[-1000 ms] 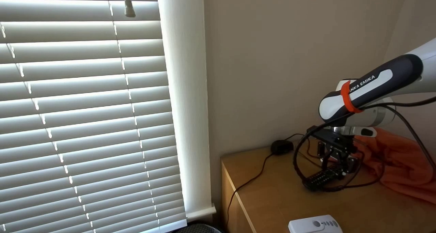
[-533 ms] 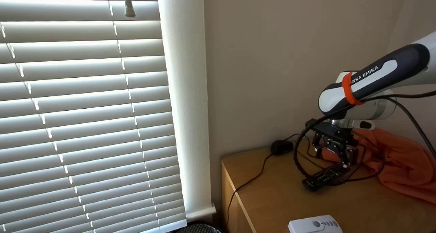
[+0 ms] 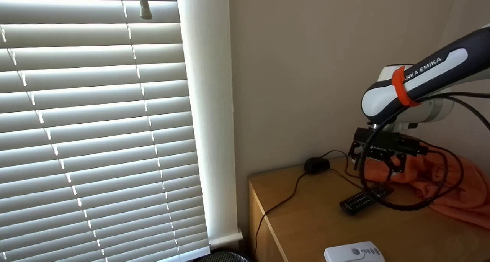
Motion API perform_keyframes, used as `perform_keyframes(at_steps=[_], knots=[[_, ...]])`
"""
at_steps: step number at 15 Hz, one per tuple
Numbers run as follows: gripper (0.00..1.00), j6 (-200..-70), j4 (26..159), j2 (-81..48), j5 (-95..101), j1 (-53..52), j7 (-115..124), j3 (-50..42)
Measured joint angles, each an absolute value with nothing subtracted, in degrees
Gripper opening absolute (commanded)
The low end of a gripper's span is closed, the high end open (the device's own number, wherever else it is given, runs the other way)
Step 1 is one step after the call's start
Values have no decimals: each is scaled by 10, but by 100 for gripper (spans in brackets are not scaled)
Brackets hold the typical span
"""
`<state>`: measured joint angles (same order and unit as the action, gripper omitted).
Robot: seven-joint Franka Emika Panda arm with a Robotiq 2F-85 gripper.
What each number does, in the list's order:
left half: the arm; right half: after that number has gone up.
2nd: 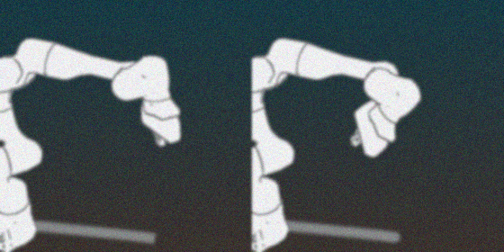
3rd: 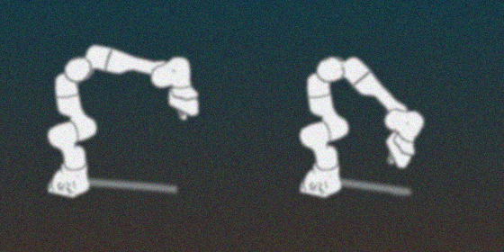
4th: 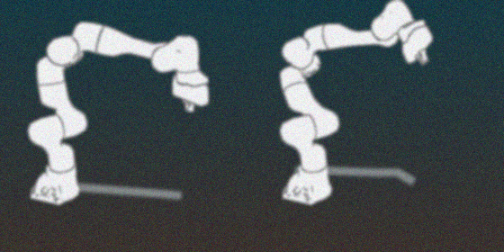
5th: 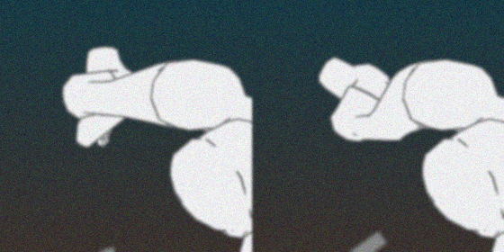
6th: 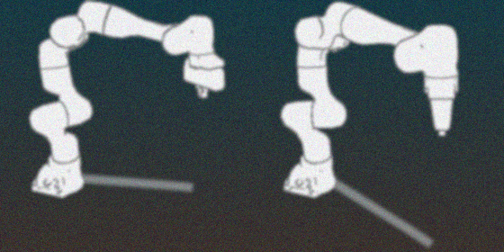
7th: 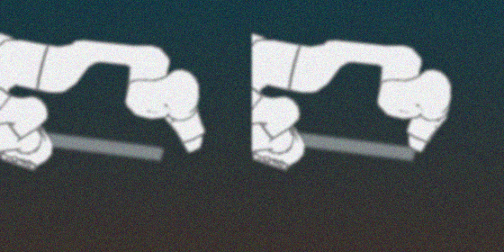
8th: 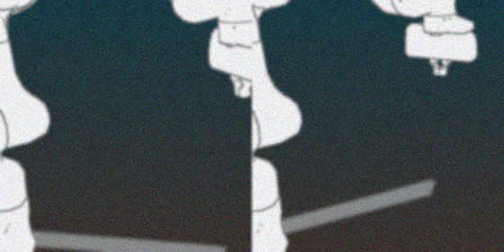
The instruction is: Turn the black remote to the right
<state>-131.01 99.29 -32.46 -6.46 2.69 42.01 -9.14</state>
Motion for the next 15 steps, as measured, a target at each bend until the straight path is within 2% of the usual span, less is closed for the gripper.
perform_keyframes(at_steps=[8, 15], knots=[[100, -1324, 1049, -293, -3, 13, 223, -87], [100, -1394, 1103, -270, 13, 18, 51, -69]])
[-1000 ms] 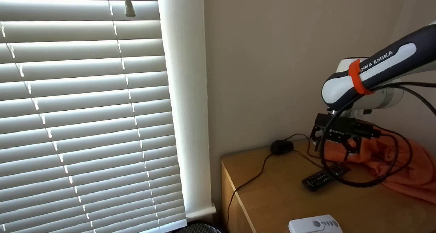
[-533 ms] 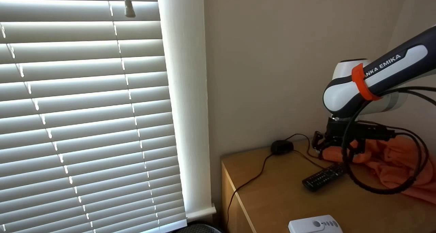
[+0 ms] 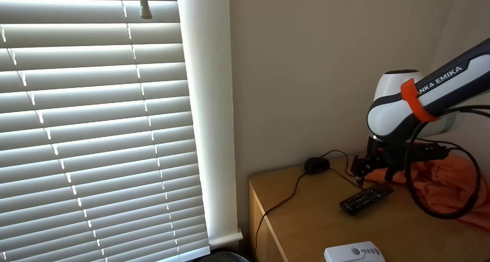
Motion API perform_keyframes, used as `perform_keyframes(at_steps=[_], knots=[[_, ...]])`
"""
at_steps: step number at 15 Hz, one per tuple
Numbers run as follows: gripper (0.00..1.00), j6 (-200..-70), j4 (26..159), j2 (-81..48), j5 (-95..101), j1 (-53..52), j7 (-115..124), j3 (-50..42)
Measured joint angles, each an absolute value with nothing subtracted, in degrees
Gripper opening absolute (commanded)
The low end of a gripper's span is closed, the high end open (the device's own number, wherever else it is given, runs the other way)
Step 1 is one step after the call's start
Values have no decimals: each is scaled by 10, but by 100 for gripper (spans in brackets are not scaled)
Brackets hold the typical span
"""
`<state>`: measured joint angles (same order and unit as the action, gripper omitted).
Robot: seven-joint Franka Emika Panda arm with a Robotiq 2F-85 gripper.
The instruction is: Turn the black remote to the right
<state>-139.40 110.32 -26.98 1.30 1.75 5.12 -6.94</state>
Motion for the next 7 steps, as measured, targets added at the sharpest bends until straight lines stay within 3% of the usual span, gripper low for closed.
perform_keyframes(at_steps=[7], knots=[[100, -1406, 1151, -222, 13, 18, 23, -62]])
